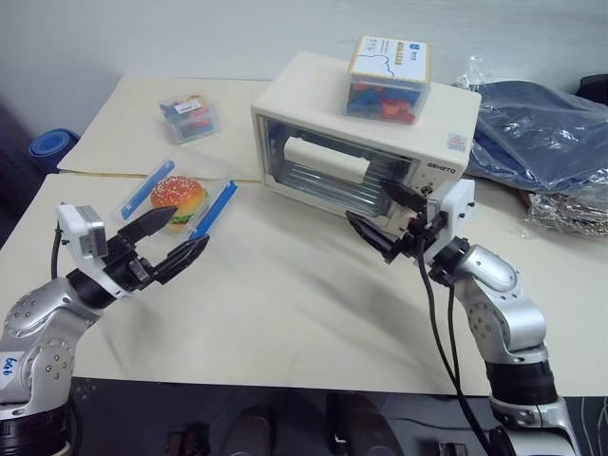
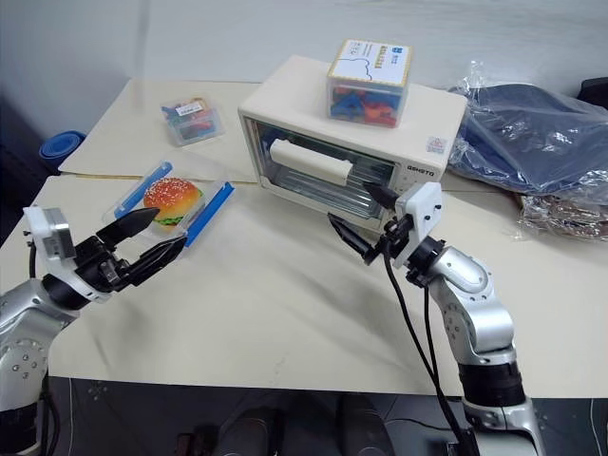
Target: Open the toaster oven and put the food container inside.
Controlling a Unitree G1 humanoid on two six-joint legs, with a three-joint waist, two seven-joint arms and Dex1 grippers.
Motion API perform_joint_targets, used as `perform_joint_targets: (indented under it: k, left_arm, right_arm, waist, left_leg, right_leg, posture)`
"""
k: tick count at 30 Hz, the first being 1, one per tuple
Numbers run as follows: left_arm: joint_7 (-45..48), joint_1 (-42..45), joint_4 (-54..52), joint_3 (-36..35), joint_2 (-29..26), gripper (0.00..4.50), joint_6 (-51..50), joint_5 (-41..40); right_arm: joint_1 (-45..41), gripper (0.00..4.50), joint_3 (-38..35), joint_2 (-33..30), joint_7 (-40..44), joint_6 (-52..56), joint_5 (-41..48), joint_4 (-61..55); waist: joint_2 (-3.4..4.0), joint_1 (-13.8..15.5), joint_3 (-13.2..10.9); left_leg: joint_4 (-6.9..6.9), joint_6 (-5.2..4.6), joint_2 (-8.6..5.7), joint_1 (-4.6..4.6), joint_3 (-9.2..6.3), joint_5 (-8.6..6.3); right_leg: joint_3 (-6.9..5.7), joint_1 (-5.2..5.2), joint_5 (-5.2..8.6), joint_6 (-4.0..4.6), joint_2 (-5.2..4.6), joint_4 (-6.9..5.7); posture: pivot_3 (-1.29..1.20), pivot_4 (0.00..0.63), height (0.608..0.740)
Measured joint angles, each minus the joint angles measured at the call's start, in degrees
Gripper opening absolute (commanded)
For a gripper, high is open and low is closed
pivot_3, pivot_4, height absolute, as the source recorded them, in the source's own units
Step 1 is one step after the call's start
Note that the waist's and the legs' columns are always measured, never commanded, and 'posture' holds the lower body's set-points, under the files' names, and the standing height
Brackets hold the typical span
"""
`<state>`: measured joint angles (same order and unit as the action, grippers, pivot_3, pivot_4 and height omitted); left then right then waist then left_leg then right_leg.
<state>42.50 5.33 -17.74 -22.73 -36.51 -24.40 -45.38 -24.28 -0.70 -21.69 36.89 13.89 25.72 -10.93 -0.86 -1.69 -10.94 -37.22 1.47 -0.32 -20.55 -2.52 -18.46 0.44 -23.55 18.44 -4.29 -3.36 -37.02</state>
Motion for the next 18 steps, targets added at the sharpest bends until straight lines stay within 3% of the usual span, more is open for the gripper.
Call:
perform_joint_targets:
  k: [12,15,18]
  left_arm:
    - [-1.23,1.98,0.59,0.96,0.38,4.5,-0.1,0.41]
    - [-1.78,5.66,3.9,1.1,0.17,3.96,-0.12,1.19]
    - [-1.72,11.56,9.53,2.17,-0.63,2.98,0.11,3.58]
  right_arm:
    - [1.45,4.45,5.12,-0.59,7.86,-5.19,-3.48,-0.22]
    - [4.69,4.5,6.83,-3.06,11.75,-9.15,-5.64,-0.4]
    - [6.26,4.5,7.2,-4.86,14.39,-12.44,-7.28,-0.38]
  waist:
    - [0.0,0.13,0.0]
    - [-0.01,0.17,0.0]
    - [-0.02,0.21,-0.01]
  left_leg:
    - [0.04,0.01,0.02,-0.02,-0.03,0.0]
    - [-0.06,-0.01,-0.02,-0.03,-0.01,0.01]
    - [-0.13,-0.03,-0.05,-0.02,-0.03,0.02]
  right_leg:
    - [-0.03,-0.04,0.0,0.0,0.03,0.02]
    - [-0.03,0.0,0.0,-0.01,0.02,0.0]
    - [-0.05,0.02,-0.01,-0.02,0.01,-0.07]
  posture:
    - [0.0,0.15,0.74]
    - [0.0,0.15,0.74]
    - [0.0,0.15,0.74]
